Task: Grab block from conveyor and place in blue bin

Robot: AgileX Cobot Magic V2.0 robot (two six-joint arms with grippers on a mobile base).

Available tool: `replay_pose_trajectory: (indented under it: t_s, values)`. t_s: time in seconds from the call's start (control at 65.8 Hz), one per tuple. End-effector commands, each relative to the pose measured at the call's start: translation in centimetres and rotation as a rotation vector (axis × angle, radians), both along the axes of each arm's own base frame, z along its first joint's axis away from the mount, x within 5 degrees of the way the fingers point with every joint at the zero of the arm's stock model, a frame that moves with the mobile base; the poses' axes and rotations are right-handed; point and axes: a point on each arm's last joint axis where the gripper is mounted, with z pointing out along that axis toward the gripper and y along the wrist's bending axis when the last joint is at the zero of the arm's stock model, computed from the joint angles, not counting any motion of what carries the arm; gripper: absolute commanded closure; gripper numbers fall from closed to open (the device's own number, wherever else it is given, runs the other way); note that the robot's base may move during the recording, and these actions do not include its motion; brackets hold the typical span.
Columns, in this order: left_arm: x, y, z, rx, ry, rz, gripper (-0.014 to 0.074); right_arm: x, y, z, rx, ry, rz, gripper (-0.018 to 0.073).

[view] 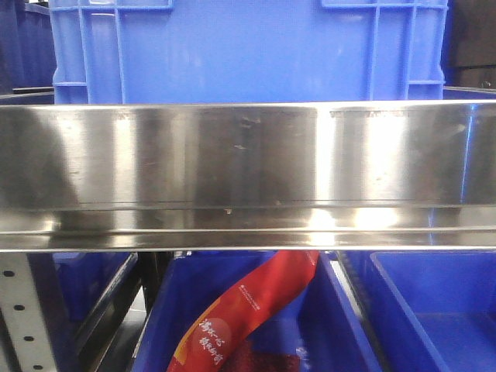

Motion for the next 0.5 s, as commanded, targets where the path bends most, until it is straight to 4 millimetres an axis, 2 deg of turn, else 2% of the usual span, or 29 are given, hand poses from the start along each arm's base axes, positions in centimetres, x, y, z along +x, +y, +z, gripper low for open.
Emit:
replay_pose_trajectory:
  t_s: [0.0, 0.137, 0.243, 0.486]
  values:
    - [-0.1, 0.0, 0.1, -0.017, -0.018, 0.000, 0.0707, -0.1, 0.0, 0.2, -0.004, -0.026, -0.004, 0.0721]
    - [0.0, 0.0, -0.2, 0.005, -0.011, 0.005, 0.0707, -0.1, 0.0, 0.2, -0.004, -0.026, -0.004, 0.0721]
    - [-0.1, 0.2, -1.6, 0.154, -0.017, 0.042, 0.0707, -0.1, 0.0, 0.2, -0.004, -0.026, -0.004, 0.0721]
    - [-0.5, 0.2, -7.9, 0.151, -0.048, 0.047, 0.0707, -0.1, 0.0, 0.2, -0.004, -0.026, -0.004, 0.0721]
